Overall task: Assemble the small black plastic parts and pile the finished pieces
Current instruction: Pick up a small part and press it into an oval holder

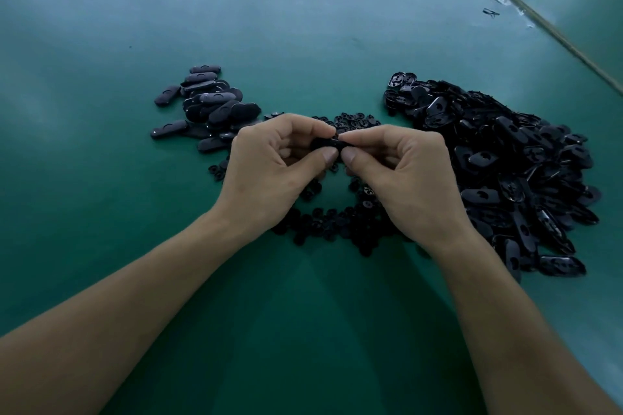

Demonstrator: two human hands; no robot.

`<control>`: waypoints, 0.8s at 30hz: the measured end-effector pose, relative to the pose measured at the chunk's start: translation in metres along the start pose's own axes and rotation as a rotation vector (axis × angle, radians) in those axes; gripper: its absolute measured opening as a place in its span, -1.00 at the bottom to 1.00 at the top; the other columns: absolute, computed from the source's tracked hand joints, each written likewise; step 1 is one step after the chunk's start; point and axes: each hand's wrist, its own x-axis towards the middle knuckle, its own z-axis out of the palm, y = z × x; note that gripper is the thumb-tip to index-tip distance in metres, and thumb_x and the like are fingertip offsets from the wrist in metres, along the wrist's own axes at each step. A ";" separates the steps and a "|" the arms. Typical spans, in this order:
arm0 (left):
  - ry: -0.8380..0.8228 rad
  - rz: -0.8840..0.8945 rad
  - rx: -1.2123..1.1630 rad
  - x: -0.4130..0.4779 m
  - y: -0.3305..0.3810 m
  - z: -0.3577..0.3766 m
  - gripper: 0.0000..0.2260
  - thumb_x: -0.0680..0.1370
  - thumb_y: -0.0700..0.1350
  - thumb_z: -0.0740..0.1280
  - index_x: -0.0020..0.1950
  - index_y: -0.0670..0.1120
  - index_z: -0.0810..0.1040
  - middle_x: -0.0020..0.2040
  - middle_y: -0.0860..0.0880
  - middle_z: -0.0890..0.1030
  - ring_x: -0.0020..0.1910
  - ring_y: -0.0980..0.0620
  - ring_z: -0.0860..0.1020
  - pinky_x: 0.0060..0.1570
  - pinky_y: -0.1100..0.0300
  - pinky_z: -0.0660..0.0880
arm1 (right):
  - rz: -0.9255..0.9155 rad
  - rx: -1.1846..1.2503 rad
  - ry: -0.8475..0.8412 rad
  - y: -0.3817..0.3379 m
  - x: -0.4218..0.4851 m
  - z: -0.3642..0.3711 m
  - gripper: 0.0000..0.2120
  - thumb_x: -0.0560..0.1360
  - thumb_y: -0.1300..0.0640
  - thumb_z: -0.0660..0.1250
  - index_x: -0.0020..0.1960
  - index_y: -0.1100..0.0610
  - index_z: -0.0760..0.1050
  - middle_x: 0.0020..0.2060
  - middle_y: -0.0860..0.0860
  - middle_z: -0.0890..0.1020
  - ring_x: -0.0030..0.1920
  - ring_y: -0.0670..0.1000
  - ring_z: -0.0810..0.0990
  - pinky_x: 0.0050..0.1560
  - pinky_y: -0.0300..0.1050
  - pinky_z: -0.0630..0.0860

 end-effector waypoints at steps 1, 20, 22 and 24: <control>0.000 -0.002 -0.011 0.000 -0.001 0.000 -0.79 0.46 -0.28 0.50 -0.01 0.00 0.65 -0.14 0.06 0.71 -0.16 0.11 0.68 -0.05 0.18 0.63 | -0.001 -0.005 0.000 0.000 0.000 0.000 -0.84 0.50 0.24 0.48 0.00 0.00 0.68 -0.19 -0.10 0.73 -0.16 -0.14 0.71 -0.26 -0.14 0.67; -0.065 -0.028 -0.059 0.000 -0.005 -0.001 -0.76 0.47 -0.32 0.48 -0.01 0.01 0.66 -0.17 0.00 0.73 -0.25 0.06 0.69 -0.15 0.23 0.62 | 0.017 -0.071 -0.014 -0.001 -0.001 -0.001 -0.85 0.48 0.23 0.49 -0.09 -0.01 0.66 -0.28 -0.05 0.71 -0.25 -0.03 0.70 -0.13 0.03 0.67; -0.065 -0.022 -0.045 -0.001 -0.004 0.000 -0.76 0.48 -0.32 0.48 -0.01 0.01 0.67 -0.16 -0.01 0.73 -0.26 0.06 0.69 -0.15 0.23 0.62 | 0.005 -0.102 0.008 -0.001 -0.002 -0.001 -0.85 0.47 0.23 0.48 -0.09 -0.02 0.67 -0.29 -0.08 0.71 -0.25 -0.09 0.69 -0.10 -0.01 0.67; -0.045 -0.029 -0.034 0.000 -0.003 0.000 -0.76 0.47 -0.33 0.49 -0.01 0.01 0.67 -0.18 0.01 0.73 -0.27 0.06 0.69 -0.16 0.24 0.62 | -0.029 -0.132 0.042 -0.002 -0.004 0.001 -0.85 0.47 0.24 0.48 -0.04 0.00 0.69 -0.27 -0.10 0.71 -0.23 -0.12 0.69 -0.10 -0.09 0.66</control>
